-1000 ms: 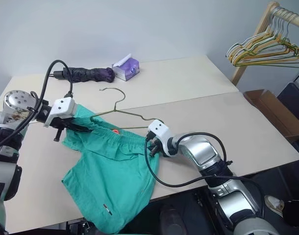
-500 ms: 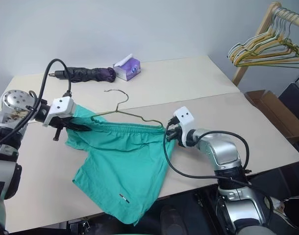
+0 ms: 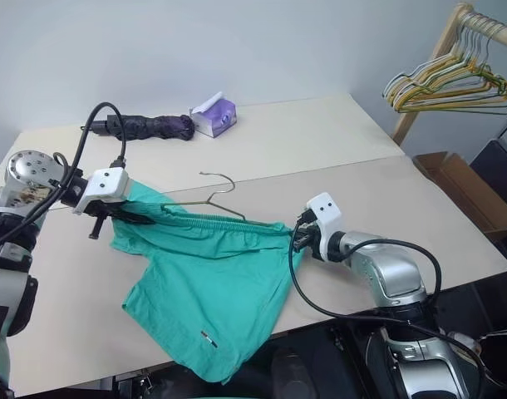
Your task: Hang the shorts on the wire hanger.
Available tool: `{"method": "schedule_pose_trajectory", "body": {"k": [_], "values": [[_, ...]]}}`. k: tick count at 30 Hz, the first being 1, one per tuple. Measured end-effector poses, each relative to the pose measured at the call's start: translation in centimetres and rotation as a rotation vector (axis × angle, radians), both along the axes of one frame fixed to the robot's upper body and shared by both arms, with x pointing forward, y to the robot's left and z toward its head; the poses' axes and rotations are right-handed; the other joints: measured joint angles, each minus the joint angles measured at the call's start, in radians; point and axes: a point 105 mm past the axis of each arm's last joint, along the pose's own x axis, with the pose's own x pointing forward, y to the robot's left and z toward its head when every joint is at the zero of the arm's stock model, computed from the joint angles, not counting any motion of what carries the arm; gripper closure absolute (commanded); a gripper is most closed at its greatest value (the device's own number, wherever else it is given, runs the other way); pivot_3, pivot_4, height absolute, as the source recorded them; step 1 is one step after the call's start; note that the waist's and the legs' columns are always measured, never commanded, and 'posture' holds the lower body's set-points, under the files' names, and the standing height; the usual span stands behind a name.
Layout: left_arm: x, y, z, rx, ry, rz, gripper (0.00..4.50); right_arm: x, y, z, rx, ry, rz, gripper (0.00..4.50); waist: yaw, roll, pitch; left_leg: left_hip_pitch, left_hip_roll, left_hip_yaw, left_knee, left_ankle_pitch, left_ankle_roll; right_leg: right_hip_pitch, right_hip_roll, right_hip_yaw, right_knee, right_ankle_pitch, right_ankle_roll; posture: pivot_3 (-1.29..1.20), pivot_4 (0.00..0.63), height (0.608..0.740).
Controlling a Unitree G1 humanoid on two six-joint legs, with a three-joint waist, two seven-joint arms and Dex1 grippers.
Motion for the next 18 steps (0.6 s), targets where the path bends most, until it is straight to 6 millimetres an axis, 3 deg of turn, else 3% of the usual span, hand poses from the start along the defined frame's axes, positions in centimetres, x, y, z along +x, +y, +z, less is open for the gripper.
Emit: {"method": "schedule_pose_trajectory", "body": {"k": [5,9,15,18], "values": [[0.1,0.6,-0.4,0.01,0.008,0.037,4.42,0.0,0.2,0.7,-0.009,-0.04,0.023,4.48,0.0,0.0,0.0,-0.001,0.0,0.0,0.0,0.0,0.0,0.0,0.0,0.0,0.0,0.0,0.0,-0.18,0.081,0.74],[0.0,0.4,-0.2,-0.028,0.034,0.045,4.42,-0.3,0.2,3.0,-0.028,-0.131,0.056,4.48,0.002,0.0,0.0,-0.001,0.0,0.0,0.0,0.0,0.0,0.0,0.0,0.0,0.0,0.0,0.0,-0.17,0.081,0.74],[0.6,-2.5,-0.8,-0.144,0.058,0.012,4.42,-0.1,-0.7,6.8,-0.032,-0.26,0.048,4.48,0.021,0.0,0.0,0.0,0.0,0.0,0.0,0.0,0.0,0.0,0.0,0.0,0.0,0.0,0.0,-0.18,0.065,0.74],[1.1,-3.8,-0.9,-0.201,0.068,0.021,4.42,-0.3,-0.8,7.3,-0.057,-0.286,0.061,3.78,0.024,0.0,0.0,-0.001,0.0,0.0,0.0,0.0,0.0,0.0,0.0,0.0,-0.001,0.0,0.0,-0.19,0.059,0.74]]}}
